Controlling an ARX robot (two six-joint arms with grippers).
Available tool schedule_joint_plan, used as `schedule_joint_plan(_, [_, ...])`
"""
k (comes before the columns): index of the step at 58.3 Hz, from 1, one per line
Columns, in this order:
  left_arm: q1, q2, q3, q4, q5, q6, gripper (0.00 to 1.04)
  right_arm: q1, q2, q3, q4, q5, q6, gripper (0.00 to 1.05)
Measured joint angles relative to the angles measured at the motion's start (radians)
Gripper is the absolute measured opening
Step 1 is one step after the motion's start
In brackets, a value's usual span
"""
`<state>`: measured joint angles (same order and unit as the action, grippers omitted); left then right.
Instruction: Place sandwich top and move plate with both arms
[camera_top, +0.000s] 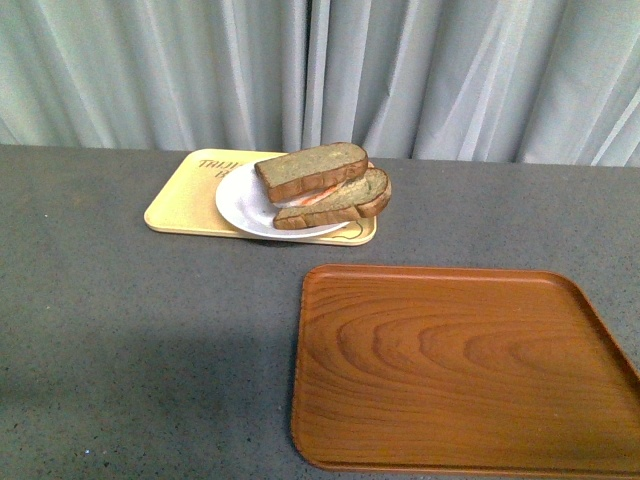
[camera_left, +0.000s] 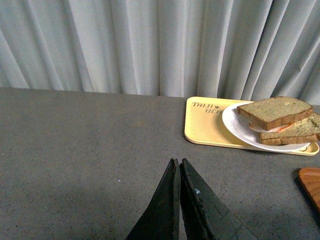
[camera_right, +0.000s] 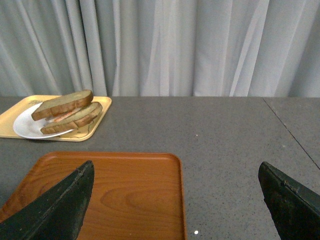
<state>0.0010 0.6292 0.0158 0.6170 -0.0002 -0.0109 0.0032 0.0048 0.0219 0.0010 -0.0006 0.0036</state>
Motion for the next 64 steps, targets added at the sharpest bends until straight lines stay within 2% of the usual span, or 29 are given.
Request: schedule_joint_plan(64, [0.0,-0.344,-0.001,-0.329,0.0,0.0,0.02,0.0,0.0,0.0,0.0,0.0,0.0,0.96])
